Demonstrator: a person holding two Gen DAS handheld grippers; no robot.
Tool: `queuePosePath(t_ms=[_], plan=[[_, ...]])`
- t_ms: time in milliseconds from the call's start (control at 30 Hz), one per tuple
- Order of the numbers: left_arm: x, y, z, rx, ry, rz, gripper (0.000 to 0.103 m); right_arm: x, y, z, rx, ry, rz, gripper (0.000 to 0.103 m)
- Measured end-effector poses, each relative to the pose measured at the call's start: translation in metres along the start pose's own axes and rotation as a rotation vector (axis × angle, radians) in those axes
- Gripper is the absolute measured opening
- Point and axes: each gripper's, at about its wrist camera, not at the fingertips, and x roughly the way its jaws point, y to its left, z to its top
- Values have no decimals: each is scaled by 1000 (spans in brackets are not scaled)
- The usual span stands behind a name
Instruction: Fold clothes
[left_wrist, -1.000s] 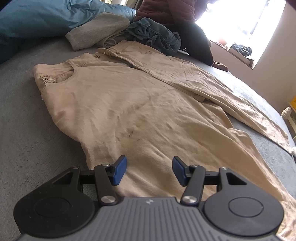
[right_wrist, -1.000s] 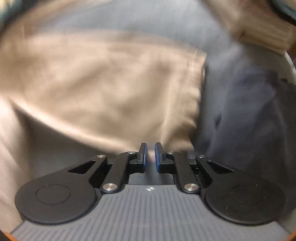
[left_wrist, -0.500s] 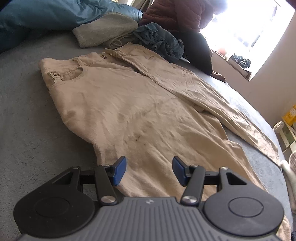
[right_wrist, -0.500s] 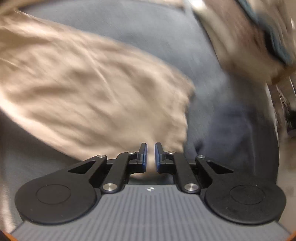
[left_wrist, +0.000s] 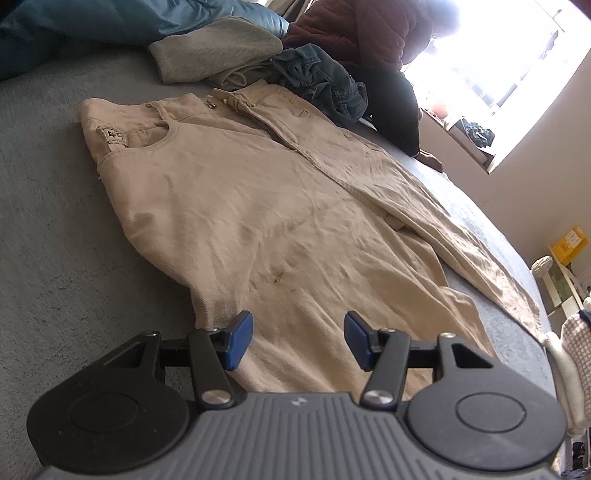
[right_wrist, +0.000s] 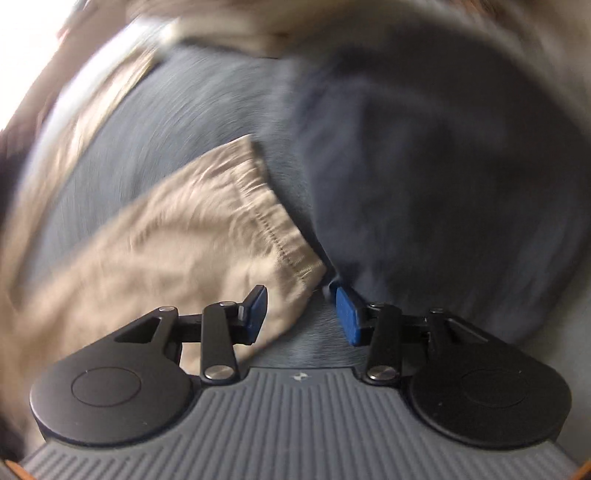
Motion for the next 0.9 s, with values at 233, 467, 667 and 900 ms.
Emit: queuePosePath(t_ms=[233,467,667,900], plan=[[0,2,1,-9,-1,-5,56,-2,-11,-19,177,-84,56,7],[0,1,0,-10,-4,3,56,-18,46,-57,-341,-221,-180,7],[-1,-1,0,-8,-9,9,56,-18,40,-66,-363,-215,-313,12],[-20,-3,1,14,-82,-4,56,-21,85,-70,-512,-269,-114,12]])
